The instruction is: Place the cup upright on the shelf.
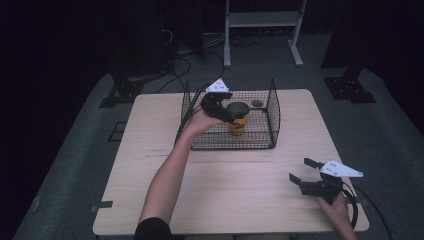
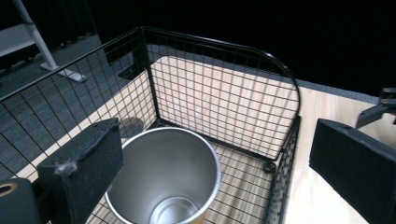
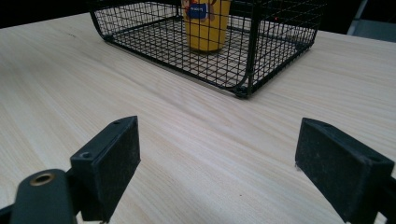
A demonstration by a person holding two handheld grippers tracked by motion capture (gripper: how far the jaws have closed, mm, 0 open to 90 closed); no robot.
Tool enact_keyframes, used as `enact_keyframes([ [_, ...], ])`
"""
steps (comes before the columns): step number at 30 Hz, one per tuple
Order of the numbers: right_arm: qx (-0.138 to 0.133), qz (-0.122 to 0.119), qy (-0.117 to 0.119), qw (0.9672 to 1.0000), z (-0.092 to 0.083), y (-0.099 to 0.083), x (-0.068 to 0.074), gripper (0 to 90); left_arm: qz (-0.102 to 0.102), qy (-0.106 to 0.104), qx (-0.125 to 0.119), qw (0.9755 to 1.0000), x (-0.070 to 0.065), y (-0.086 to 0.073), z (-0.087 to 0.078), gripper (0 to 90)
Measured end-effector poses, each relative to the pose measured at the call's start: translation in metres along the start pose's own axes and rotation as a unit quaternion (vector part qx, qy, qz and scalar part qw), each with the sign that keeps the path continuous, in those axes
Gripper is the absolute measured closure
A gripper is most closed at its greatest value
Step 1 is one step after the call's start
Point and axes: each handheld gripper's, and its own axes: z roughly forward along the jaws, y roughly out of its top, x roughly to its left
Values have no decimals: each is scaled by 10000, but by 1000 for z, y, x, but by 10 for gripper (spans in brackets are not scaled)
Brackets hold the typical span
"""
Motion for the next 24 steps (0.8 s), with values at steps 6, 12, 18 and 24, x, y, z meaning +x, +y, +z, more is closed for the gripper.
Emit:
enact_keyframes([
  [6, 7, 9, -17, 10000, 0, 0, 0, 130, 33, -43, -117, 9999, -9, -2, -10, 23],
  [12, 21, -11, -39, 10000, 0, 0, 1, 130, 50, -98, -237, 9997, -19, -6, -22, 24],
  [18, 38, -21, -48, 10000, 0, 0, 1, 130, 164, -154, -327, 9992, -31, -8, -32, 23],
  [24, 58, -44, -67, 10000, 0, 0, 2, 130, 190, -179, -383, 9989, -38, -11, -38, 23],
])
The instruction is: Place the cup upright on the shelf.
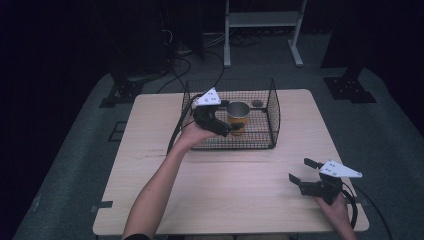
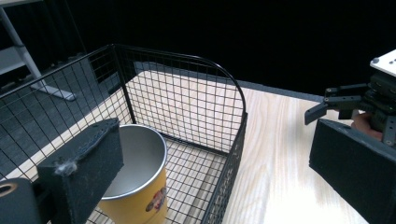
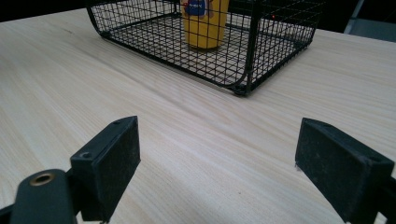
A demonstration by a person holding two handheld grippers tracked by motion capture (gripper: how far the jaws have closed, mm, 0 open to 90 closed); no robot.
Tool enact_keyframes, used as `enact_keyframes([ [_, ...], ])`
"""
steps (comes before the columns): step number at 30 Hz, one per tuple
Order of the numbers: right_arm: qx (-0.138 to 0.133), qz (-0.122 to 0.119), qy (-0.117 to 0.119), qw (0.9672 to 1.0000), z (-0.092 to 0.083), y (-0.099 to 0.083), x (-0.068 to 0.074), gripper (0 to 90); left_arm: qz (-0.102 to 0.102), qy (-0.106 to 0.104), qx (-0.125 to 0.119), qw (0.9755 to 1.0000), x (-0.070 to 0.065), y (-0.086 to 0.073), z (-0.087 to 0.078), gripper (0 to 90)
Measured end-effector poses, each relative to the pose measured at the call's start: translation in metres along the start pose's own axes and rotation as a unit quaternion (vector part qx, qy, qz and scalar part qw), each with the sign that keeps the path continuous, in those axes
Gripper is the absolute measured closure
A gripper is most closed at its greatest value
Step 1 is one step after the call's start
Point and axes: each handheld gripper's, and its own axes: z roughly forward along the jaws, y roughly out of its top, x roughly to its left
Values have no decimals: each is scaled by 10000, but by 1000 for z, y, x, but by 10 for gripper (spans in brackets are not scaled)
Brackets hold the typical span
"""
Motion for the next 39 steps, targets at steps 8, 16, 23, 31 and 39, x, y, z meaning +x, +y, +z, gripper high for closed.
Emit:
enact_keyframes([
  [8, -4, 6, 2, 10000, 0, 0, 0, 130, -62, -36, 30, 10000, -8, -17, -4, 23],
  [16, 0, -7, -1, 10000, 0, 0, 0, 130, -109, -41, -106, 9999, -16, -28, -15, 23],
  [23, -2, -31, -4, 10000, 0, 0, 0, 130, -79, -2, -295, 9995, -29, -35, -28, 23],
  [31, 7, -18, -15, 10000, 0, 0, 1, 130, -159, 80, -289, 9994, -37, -50, -40, 25],
  [39, 19, -24, -24, 10000, 0, 0, 1, 130, -211, 142, -268, 9993, -48, -63, -53, 25],
])
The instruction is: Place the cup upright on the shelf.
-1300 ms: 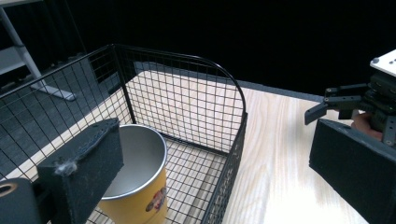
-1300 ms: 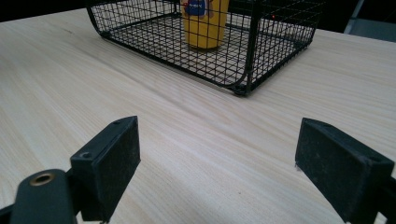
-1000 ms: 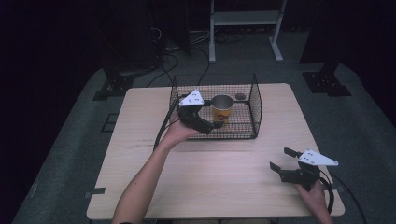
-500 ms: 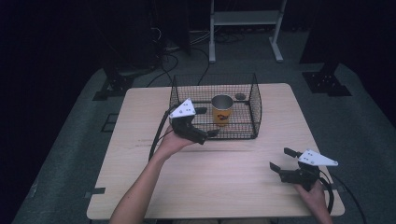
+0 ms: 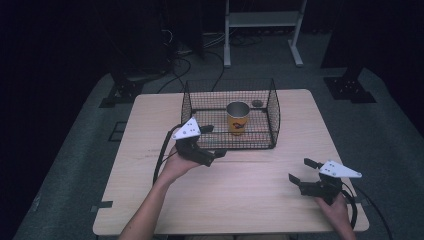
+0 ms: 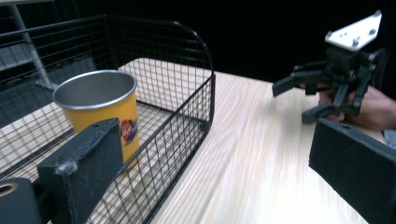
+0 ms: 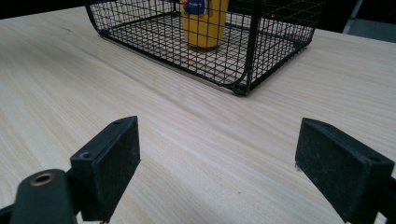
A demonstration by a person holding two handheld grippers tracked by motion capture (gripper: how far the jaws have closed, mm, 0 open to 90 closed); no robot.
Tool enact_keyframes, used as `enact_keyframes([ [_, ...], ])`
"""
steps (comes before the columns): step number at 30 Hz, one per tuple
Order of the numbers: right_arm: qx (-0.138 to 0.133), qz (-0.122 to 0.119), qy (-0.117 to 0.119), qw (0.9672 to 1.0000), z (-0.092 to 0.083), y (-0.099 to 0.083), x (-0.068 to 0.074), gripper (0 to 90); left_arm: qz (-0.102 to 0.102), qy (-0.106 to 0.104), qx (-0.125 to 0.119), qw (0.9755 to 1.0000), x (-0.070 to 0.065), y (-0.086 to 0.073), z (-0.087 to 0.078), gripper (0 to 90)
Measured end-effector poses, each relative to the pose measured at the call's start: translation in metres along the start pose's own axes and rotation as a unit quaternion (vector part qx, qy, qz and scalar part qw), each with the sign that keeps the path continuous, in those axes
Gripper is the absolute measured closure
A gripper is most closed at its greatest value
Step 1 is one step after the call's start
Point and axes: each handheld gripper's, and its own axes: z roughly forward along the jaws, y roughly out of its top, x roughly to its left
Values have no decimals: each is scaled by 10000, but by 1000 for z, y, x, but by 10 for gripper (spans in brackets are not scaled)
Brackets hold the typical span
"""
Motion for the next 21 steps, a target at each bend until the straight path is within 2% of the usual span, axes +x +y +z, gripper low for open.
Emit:
enact_keyframes([
  [11, 7, -25, -5, 10000, 0, 0, 0, 130, -8, 70, 11, 10000, -14, -17, -14, 26],
  [14, -4, 4, -13, 10000, 0, 0, 0, 130, 29, 169, -16, 9999, -19, -23, -20, 26],
  [19, -11, -22, 11, 10000, 0, 0, 0, 130, -80, 242, -184, 9995, -31, -37, -32, 25],
  [21, -17, -5, 12, 10000, 0, 0, -1, 130, -123, 282, -320, 9990, -35, -44, -36, 26],
])
